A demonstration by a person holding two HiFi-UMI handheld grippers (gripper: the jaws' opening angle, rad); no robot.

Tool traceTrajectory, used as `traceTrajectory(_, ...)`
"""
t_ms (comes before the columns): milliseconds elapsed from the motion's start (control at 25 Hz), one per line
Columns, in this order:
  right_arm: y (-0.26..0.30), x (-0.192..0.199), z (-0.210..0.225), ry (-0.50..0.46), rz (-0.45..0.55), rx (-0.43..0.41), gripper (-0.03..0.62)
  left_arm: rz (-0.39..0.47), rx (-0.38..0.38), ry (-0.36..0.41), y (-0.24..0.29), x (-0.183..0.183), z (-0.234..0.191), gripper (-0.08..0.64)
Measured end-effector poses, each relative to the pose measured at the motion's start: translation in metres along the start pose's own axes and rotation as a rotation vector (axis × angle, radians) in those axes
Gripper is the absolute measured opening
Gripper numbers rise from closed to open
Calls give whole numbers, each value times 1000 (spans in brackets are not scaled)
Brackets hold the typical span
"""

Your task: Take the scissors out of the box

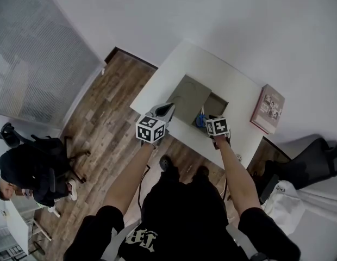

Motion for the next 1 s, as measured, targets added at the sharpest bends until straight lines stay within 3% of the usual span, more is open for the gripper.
traceTrajectory(360, 35, 9, -10, 29, -109, -29, 168, -40, 24, -4, 11, 6, -16, 2)
traceTrajectory(1000, 63, 18, -10, 9, -274, 76, 149, -38, 28, -23, 8, 3, -39, 2)
Point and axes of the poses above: the fingertips, and each gripper's own axes: y forward along the fingers, z to its right, x out of its underside, the point moved 8 cm from there along -y, backward along the fingers, and after that the axes turned 7 degrees about -y, right-handed, at the moved point
